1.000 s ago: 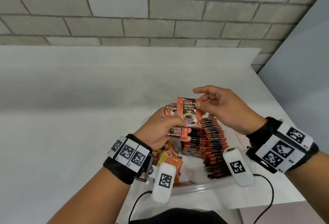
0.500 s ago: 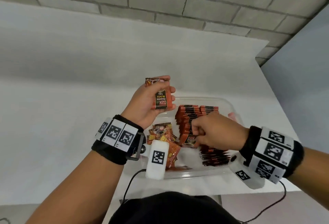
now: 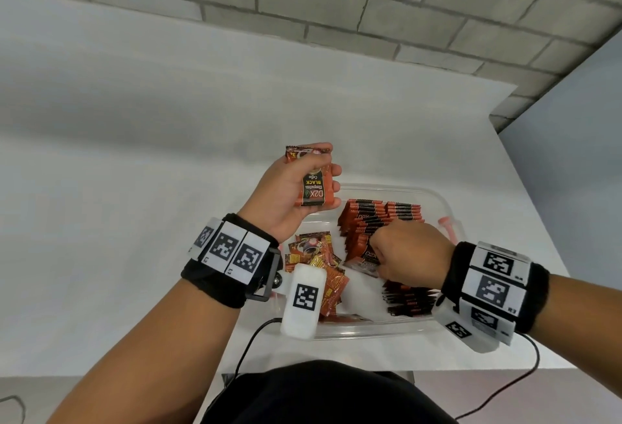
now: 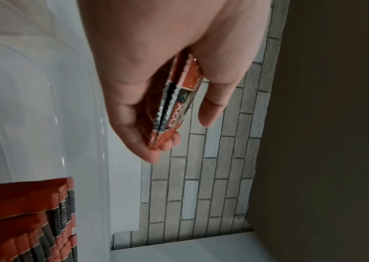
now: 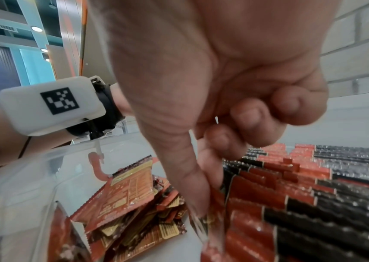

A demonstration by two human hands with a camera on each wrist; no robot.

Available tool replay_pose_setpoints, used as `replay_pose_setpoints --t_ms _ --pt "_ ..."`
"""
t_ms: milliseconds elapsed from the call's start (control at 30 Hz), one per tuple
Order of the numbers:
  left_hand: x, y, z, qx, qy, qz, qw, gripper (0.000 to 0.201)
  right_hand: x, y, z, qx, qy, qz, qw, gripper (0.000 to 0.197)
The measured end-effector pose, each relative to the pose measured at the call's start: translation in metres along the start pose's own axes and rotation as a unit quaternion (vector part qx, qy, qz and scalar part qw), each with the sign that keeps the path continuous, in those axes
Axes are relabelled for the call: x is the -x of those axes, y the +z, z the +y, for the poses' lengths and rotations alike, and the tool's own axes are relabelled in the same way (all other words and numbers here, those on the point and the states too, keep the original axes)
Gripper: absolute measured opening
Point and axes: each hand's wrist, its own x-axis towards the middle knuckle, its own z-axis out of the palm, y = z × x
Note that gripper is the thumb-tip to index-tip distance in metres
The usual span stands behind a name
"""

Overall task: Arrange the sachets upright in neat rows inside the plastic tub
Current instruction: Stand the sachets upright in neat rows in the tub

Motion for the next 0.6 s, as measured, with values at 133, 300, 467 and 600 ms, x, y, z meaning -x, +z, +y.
replay_pose_setpoints --t_ms 133,300,467,600 --pt "-0.0004 0.0 0.0001 -0.001 -0.001 -0.002 1.0 0.02 -0.0005 -0.0006 0.0007 0.014 0.008 -0.007 1.0 0.03" --pt "-0.0003 0.0 -0.0004 0.001 -0.001 0.001 1.0 0.02 -0.0022 -0.001 -0.0008 0.031 0.003 0.02 0.999 0.031" --pt "0.0006 0.0003 -0.0015 -0.002 0.002 0.004 1.0 0.023 -0.0024 -0.0004 -0.0008 0.047 0.005 0.014 0.999 0.028" --pt "0.0011 0.0007 -0.0018 0.002 0.001 0.008 1.0 0.024 -0.0018 -0.0004 0.0008 0.043 0.006 0.008 0.999 0.026"
